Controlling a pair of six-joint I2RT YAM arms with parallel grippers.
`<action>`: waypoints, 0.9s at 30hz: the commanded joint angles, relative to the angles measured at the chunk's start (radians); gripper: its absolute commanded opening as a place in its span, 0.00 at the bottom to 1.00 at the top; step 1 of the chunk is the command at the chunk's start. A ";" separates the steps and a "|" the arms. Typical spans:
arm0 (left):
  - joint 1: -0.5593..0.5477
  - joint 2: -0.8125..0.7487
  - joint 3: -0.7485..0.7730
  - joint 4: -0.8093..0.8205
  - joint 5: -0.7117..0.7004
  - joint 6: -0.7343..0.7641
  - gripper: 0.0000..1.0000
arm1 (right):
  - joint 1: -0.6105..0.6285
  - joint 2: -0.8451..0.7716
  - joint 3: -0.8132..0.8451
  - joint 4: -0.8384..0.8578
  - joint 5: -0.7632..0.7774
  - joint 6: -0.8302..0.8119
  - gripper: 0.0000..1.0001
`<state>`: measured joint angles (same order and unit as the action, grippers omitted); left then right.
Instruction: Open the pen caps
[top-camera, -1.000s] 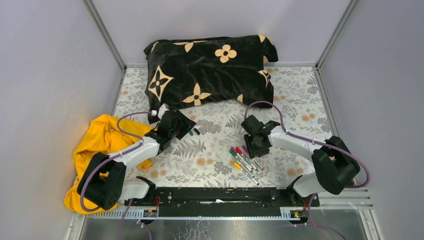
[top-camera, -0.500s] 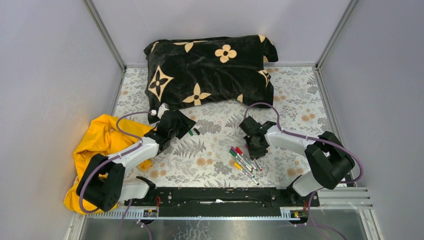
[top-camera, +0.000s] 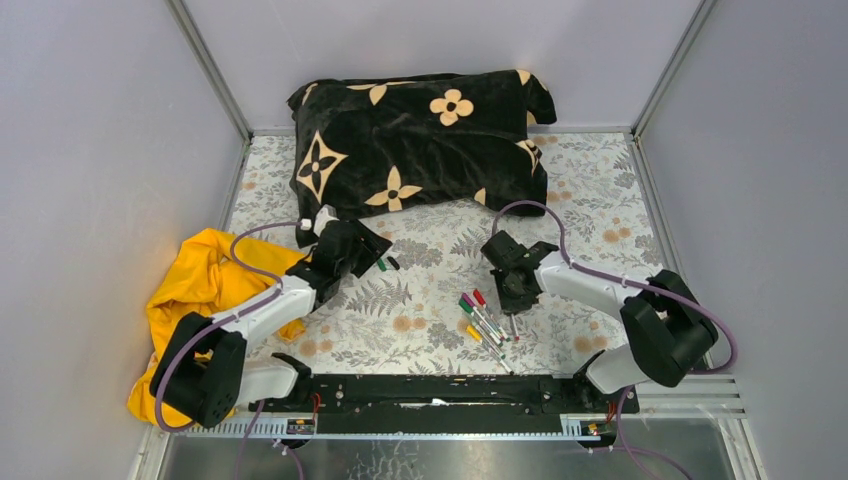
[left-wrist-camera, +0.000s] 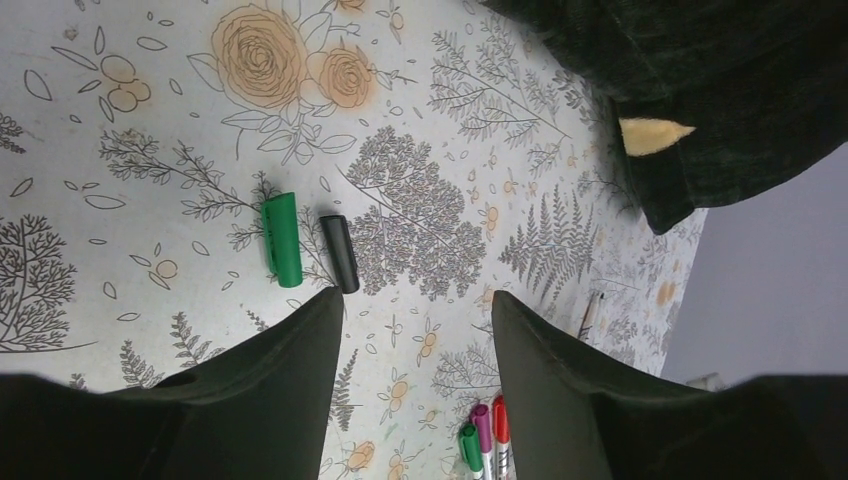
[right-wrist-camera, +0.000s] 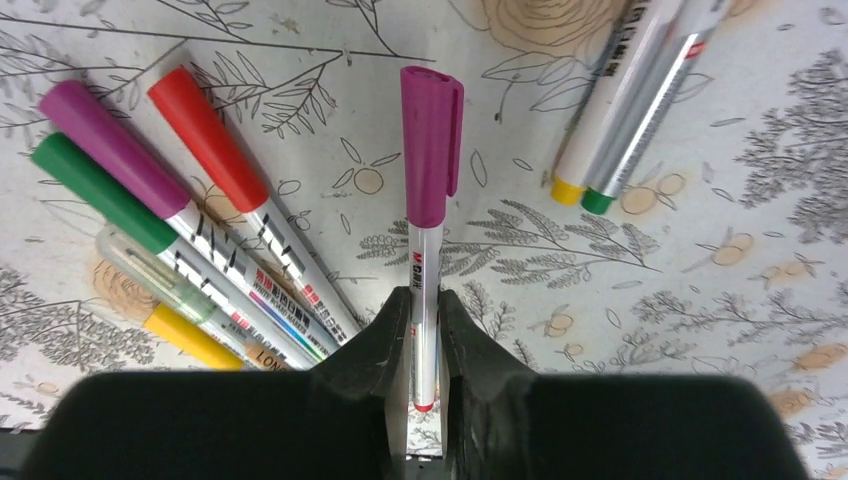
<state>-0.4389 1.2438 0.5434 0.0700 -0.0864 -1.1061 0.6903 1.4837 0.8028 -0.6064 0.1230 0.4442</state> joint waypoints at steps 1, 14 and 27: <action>-0.008 -0.037 0.003 0.016 0.019 0.026 0.63 | 0.009 -0.087 0.081 -0.060 0.052 -0.011 0.06; -0.047 -0.031 -0.025 0.300 0.334 0.041 0.63 | 0.050 -0.113 0.261 -0.065 -0.110 -0.075 0.05; -0.132 0.057 0.028 0.366 0.366 0.029 0.63 | 0.188 0.062 0.440 -0.012 -0.148 -0.044 0.05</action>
<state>-0.5537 1.2831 0.5304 0.3481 0.2550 -1.0821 0.8444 1.5097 1.1595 -0.6411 0.0013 0.3943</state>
